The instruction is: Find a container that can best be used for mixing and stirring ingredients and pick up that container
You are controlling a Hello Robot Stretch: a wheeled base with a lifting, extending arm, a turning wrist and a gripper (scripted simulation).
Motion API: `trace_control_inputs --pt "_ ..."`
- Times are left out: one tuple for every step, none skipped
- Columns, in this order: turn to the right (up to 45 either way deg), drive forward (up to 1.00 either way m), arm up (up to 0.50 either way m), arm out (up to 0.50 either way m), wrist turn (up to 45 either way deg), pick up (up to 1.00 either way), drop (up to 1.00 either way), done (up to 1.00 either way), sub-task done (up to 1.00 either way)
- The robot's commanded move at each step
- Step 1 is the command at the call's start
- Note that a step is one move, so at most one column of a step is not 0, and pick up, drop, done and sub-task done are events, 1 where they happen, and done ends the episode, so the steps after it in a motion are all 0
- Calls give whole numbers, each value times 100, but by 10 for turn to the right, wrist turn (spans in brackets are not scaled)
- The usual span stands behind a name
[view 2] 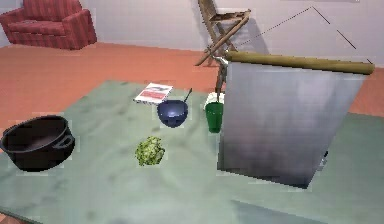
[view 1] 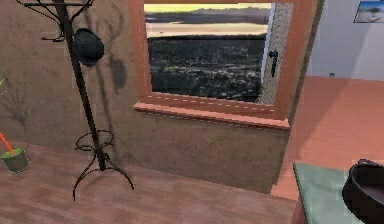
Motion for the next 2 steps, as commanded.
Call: trace_control_inputs --pt "0 0 50 0 0 0 0 0 0" --pt "0 0 38 0 0 0 0 0 0"
